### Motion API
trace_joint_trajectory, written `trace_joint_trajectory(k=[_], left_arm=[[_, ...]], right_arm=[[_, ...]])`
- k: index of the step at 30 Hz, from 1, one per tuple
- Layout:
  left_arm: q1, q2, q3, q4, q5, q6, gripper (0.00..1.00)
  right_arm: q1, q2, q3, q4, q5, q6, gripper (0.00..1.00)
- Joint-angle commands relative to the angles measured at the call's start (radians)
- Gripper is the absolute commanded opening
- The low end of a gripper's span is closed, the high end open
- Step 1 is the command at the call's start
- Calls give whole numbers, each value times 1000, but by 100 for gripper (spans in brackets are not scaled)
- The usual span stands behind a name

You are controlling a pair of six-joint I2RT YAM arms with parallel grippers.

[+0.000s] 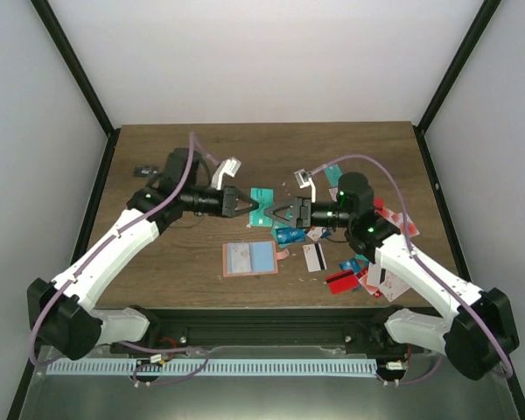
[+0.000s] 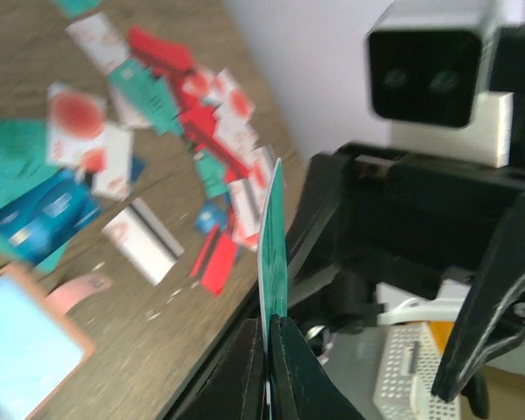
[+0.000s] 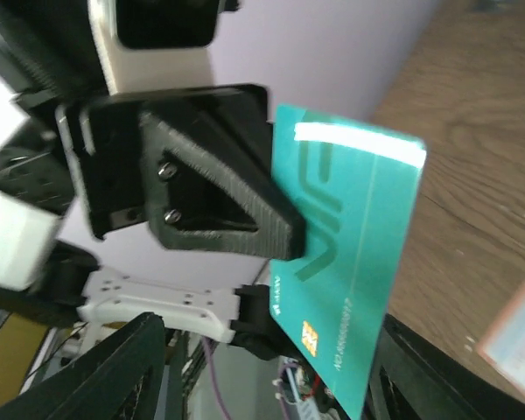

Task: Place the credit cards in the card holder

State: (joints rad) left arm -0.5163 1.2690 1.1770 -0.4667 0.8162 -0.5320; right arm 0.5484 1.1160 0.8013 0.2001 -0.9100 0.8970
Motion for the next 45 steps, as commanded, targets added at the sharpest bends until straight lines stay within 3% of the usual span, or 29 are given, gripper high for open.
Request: trace_joint_trajectory(k=[1,13,27,45], left_arm=[[9,67,-61,-256,-139,169,4],[26,283,-198,-309,-133,267,4],[27,403,-203,-328,-97,270,4],[28,482,-189,-272,-89,227,4]], right_arm=[[-5,49,27,-200,91,-134,64],[-2,257,-28,-164,42,-140,59],[2,481,8,-201,95,-163,48],[2,578,-10,-287,169,-229,38]])
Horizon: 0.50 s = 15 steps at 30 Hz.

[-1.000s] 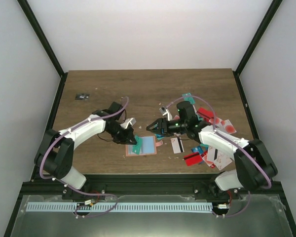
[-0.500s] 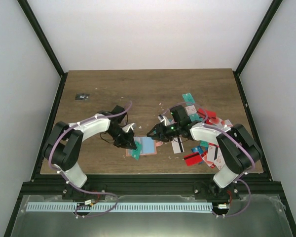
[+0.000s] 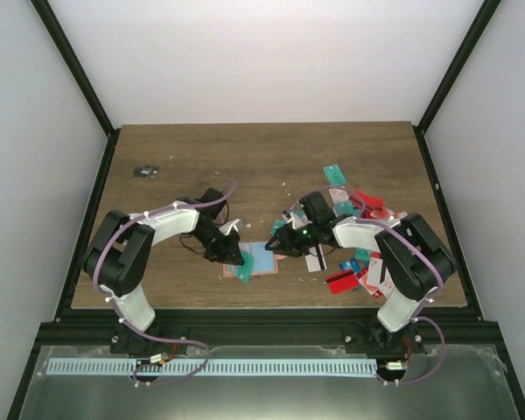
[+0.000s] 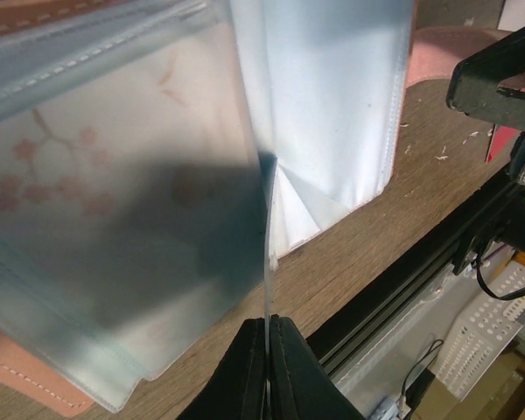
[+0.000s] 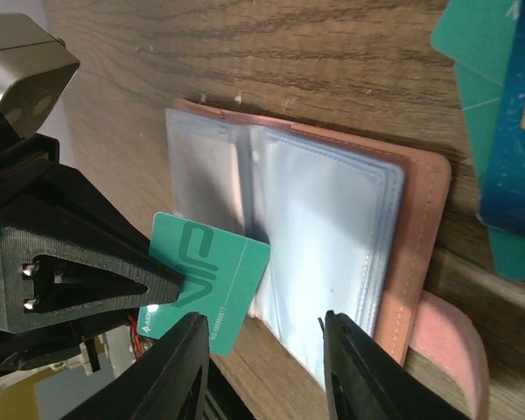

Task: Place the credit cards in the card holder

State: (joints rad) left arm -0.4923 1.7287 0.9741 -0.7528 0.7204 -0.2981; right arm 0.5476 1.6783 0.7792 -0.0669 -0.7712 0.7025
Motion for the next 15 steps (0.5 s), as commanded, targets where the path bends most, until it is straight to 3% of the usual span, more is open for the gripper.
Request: trace_joint_trajectory(k=[1,15], left_arm=[[3,24,14,16,7,-8,4],[3,25,19,69,9,-16,4]], right_arm=[[3,18,9,-20,34,-38,38],[3,59,-31,-6,66,-54,34]])
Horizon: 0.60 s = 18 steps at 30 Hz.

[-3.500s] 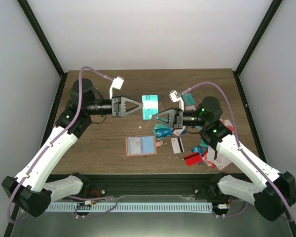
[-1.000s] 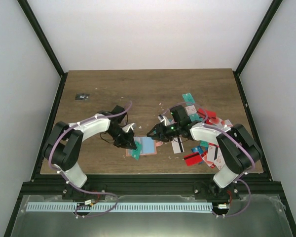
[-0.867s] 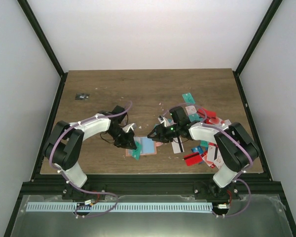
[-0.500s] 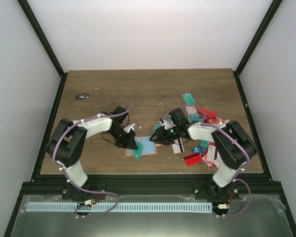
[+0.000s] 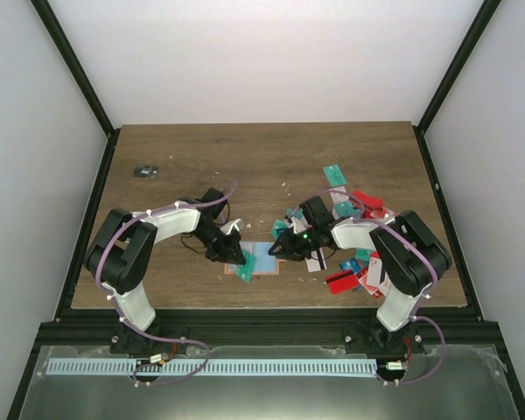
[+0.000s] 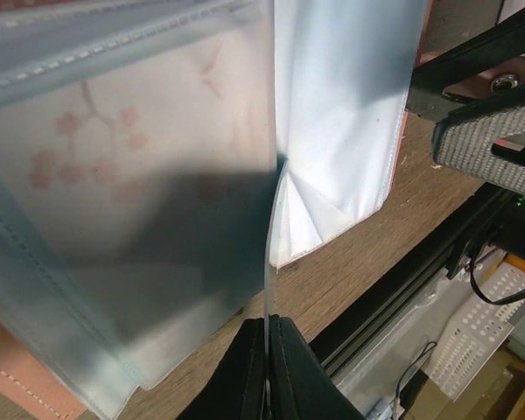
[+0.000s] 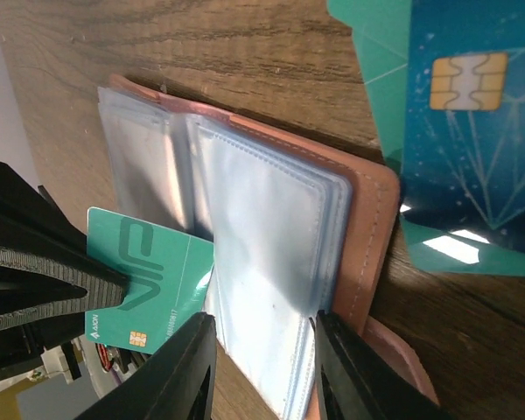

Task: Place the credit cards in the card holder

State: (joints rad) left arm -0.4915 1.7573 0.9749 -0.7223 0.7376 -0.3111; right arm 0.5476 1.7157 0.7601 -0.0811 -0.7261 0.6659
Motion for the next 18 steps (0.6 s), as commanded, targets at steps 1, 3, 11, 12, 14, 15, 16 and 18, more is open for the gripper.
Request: trace_joint_trajectory(k=[1,3,11,12,14,15,16,18], left_arm=[[2,-9,19,41,-7,-3,4],[2,-15,20,52,-4,-2,4],[2,-7,25,103,43,-8,4],[3,-5,27,107,45,-9,4],[3,-3,25,113,45,-8,4],[2,0,25,115,42,-8,4],[2,0,24,117,40,-8,4],[3,0,19,126,36,-9,4]], right_arm=[[3,25,-13,10,22,-17,33],[3,33,-13,15,22,-17,33],[2,67,-2,23,16,-19,25],[2,70,-1,23,15,-18,25],[3,74,0,21,14,-18,25],[3,74,2,20,14,-18,25],[2,76,1,20,14,-19,25],[2,76,1,18,16,-19,25]])
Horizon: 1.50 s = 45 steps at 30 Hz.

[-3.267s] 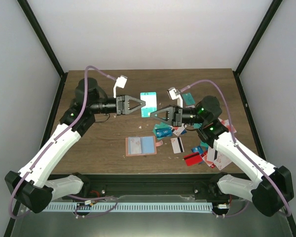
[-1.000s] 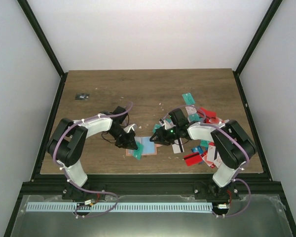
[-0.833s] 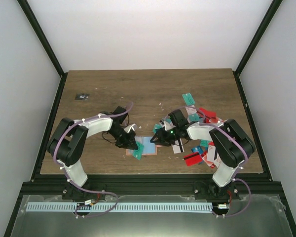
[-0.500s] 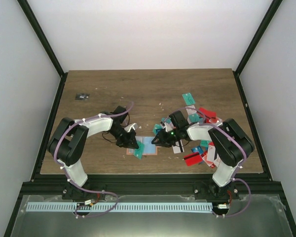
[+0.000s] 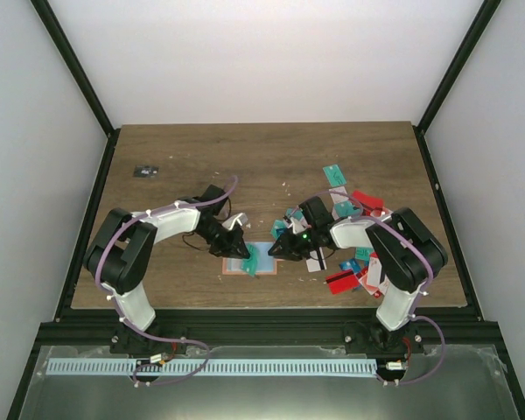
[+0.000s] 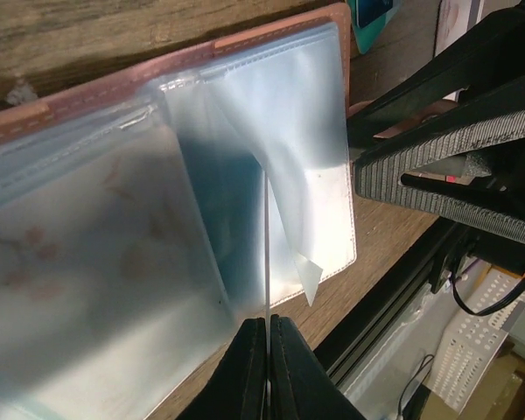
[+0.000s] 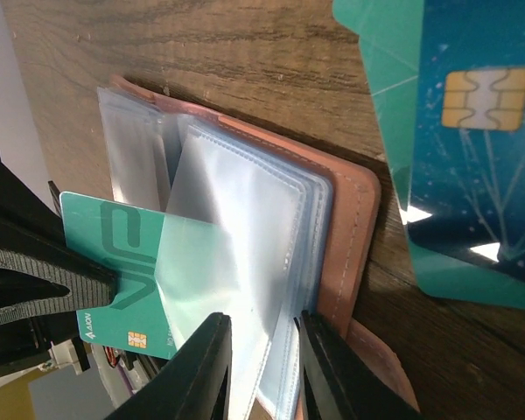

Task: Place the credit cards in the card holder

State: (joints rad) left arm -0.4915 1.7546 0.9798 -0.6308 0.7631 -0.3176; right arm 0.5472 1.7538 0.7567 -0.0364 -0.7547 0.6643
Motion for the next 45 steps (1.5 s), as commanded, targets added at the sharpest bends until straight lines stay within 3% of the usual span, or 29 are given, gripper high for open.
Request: trace_joint_trajectory(k=[1,15,27,45], left_arm=[[3,3,11,39,9,-4,4],[9,18,-30,61,0,-144,4],[41,50,-39,103,34,-217,4],[57,111,4,124,30,-220,4]], right_arm=[[2,38,3,-28,44,-18,25],[3,37,-12,-21,45,-9,20],[3,54,-27,3,20,-1,8],[3,91,-17,8,6,-14,4]])
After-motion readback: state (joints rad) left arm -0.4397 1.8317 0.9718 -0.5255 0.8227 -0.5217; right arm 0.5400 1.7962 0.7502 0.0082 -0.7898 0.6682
